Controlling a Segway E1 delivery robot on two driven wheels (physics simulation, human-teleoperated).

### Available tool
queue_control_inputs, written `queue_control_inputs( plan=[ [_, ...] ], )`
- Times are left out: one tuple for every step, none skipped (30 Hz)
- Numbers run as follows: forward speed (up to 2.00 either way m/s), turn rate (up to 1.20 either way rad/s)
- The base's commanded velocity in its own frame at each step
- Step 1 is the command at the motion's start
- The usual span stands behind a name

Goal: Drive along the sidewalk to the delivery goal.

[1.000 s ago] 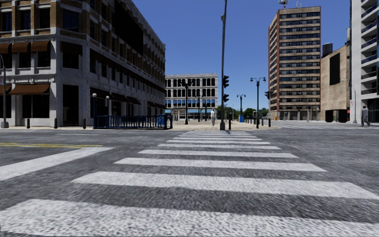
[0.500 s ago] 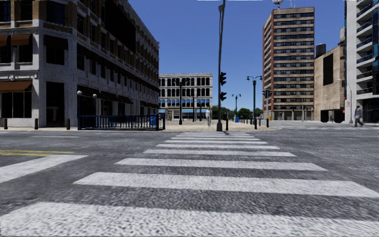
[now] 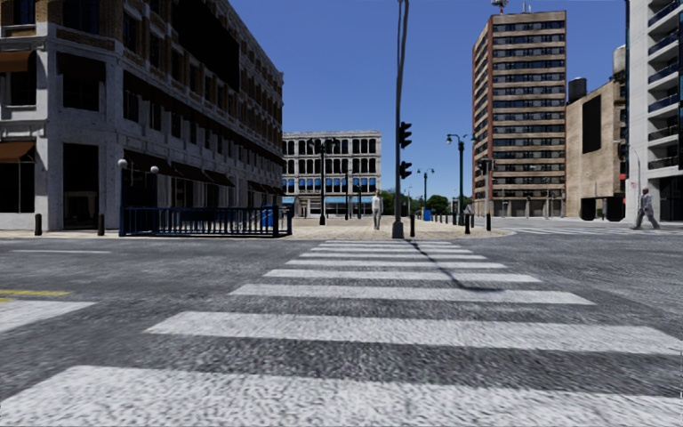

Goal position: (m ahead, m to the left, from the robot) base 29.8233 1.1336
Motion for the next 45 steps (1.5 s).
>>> queue_control_inputs(
  plan=[
    [1.99,0.0],
    [1.99,0.0],
    [1.99,0.0],
    [1.99,0.0],
    [1.99,0.0],
    [1.99,0.0],
    [1.99,0.0],
    [1.99,0.0],
    [1.99,0.0],
    [2.0,0.0],
    [2.0,0.0],
    [2.0,0.0],
    [2.0,0.0],
    [2.0,0.0],
    [2.0,0.0],
    [2.0,0.0],
    [1.95,0.0],
    [1.9,0.0],
    [1.82,0.0],
    [1.82,0.0],
    [1.74,0.0],
    [1.69,0.0],
    [1.69,0.0],
    [1.66,0.0],
    [1.65,0.0],
    [1.65,0.0],
    [1.65,0.0],
    [1.64,0.0],
    [1.64,0.0],
    [1.64,0.0],
    [1.64,0.0],
    [1.63,0.0],
    [1.63,0.0],
    [1.63,0.0],
    [1.63,0.0],
    [1.63,0.0],
    [1.63,0.0],
    [1.63,0.0],
    [1.63,0.0],
    [1.63,0.0],
    [1.63,0.0],
    [1.63,0.0],
    [1.63,0.0],
    [1.63,0.0],
    [1.63,0.0]
  ],
)
